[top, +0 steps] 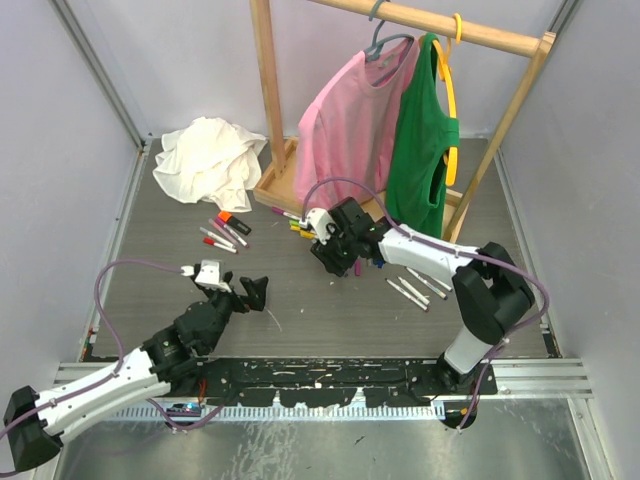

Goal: Open the pen caps
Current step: Pick up the pen from the center of the board.

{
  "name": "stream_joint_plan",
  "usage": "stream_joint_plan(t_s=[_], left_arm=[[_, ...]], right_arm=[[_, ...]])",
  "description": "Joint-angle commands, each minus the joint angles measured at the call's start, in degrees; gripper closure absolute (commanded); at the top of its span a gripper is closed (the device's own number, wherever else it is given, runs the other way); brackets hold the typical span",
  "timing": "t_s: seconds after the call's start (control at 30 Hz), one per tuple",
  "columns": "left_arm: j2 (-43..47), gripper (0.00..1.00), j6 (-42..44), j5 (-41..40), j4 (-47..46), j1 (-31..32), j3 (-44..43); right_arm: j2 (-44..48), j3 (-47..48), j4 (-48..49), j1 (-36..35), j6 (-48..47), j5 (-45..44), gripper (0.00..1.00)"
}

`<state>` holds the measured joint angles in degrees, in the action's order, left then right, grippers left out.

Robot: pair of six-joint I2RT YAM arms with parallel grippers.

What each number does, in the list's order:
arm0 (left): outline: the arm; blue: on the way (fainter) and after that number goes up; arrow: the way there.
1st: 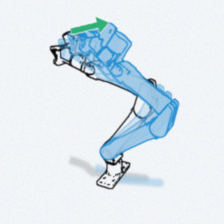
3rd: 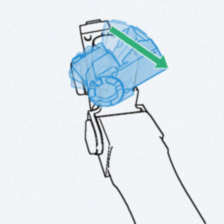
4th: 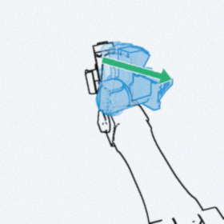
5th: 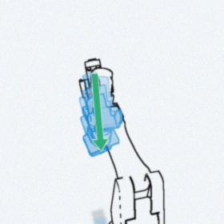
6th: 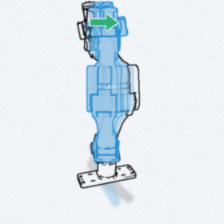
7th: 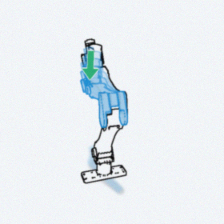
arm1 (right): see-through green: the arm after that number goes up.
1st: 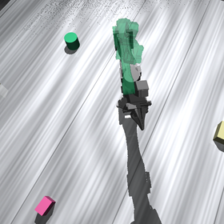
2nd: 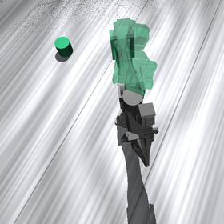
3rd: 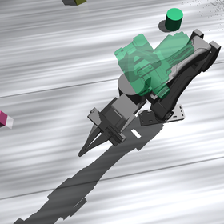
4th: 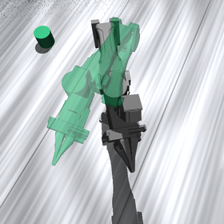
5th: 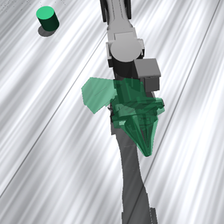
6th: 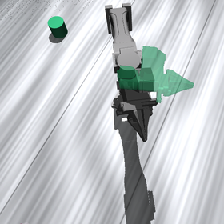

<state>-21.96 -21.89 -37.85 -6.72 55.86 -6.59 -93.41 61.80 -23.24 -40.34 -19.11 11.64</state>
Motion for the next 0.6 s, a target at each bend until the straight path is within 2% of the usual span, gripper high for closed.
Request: stream_joint_plan(t_s=[0.0, 0.23, 0.57], left_arm=[[-2.1, 0.02, -1.1, -5.2, -2.2, -0.2, -0.2], [-6.5, 0.02, -1.5, -5.5, -3.9, -0.2, -1.3], [-6.8, 0.02, -1.5, -5.2, -4.0, -0.2, -1.3]], right_arm=[[-3.5, 1.6, 5.0, -0.2, 8.1, -7.1, 0.49], [-6.3, 2.1, 8.0, 0.0, 14.4, -12.0, 0.48], [-8.3, 2.2, 8.2, 1.3, 15.6, -9.0, 0.51]])
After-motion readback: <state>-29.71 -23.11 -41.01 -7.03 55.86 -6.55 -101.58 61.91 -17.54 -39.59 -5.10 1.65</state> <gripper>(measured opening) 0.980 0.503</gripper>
